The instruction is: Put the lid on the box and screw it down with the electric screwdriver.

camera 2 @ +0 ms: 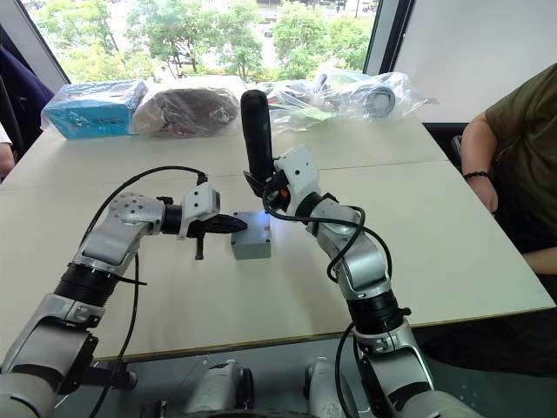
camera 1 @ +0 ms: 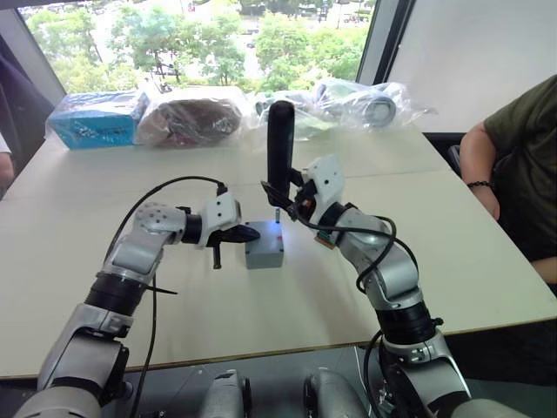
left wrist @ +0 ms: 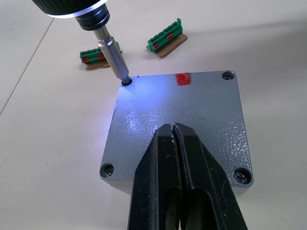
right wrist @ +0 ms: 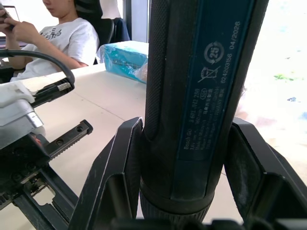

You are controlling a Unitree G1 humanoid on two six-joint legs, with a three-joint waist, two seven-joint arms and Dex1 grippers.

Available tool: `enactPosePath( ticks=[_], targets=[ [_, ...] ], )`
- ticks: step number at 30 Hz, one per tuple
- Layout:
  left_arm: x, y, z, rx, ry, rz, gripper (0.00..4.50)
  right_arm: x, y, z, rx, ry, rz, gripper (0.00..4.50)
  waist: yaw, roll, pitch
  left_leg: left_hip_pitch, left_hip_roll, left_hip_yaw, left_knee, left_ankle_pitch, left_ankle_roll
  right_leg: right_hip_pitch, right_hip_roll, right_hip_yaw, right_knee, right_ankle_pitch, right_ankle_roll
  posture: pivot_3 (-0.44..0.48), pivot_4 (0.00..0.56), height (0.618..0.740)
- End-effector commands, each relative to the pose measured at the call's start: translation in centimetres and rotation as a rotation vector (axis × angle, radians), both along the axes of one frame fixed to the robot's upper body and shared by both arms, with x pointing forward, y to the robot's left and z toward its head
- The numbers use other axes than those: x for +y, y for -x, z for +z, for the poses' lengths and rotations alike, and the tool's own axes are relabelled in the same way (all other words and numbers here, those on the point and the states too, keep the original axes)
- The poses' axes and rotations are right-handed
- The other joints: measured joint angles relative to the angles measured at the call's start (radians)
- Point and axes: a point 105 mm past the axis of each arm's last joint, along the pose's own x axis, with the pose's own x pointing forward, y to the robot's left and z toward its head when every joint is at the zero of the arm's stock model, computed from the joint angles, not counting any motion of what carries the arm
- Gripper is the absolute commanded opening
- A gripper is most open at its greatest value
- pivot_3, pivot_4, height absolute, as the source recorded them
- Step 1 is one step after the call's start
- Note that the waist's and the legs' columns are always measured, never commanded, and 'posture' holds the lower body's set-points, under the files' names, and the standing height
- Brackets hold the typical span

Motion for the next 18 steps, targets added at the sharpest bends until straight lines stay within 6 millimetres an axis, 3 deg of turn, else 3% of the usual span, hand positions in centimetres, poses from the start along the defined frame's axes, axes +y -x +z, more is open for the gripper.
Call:
enactPosePath(
  ticks=[1, 4, 12, 15, 18],
  targets=[
    [-0.2, 0.3, -0.1, 0.005, -0.004, -0.015, 0.00, -0.3, 0.0, -6.5, 0.246, 0.117, -0.010, 1.90, 0.000, 0.000, 0.000, 0.000, 0.000, 0.000, 0.000, 0.000, 0.000, 0.000, 0.000, 0.000, 0.000, 0.000, 0.000, 0.000, 0.150, 0.740],
    [-0.2, 0.4, -0.1, 0.005, -0.003, -0.018, 0.00, -0.8, -0.5, -4.6, 0.188, 0.060, -0.030, 1.90, 0.000, 0.000, 0.000, 0.000, 0.001, 0.000, 0.000, 0.000, 0.000, 0.000, 0.000, 0.000, -0.001, 0.000, 0.000, 0.000, 0.150, 0.740],
    [-0.3, 0.4, 0.5, -0.002, 0.017, -0.018, 0.00, -2.5, -0.5, 4.5, -0.001, -0.216, -0.031, 1.90, 0.002, 0.003, 0.003, -0.005, 0.001, 0.000, -0.001, 0.000, 0.000, -0.003, 0.000, 0.000, -0.006, 0.000, -0.001, 0.000, 0.150, 0.740],
    [-0.7, 0.6, 1.7, -0.029, 0.041, -0.037, 0.00, -4.2, 0.3, 9.0, -0.071, -0.261, -0.028, 1.90, 0.004, 0.008, 0.008, -0.015, 0.001, -0.001, 0.001, 0.000, 0.000, -0.011, -0.001, 0.000, -0.006, 0.001, 0.000, 0.000, 0.150, 0.740],
    [-1.3, 1.2, 3.7, -0.070, 0.073, -0.074, 0.00, -5.6, 0.8, 10.6, -0.055, -0.187, -0.044, 1.90, 0.004, 0.010, 0.015, -0.028, 0.000, 0.000, 0.003, 0.001, 0.000, -0.023, -0.001, 0.000, -0.005, 0.005, 0.007, 0.000, 0.150, 0.740]
  ],
)
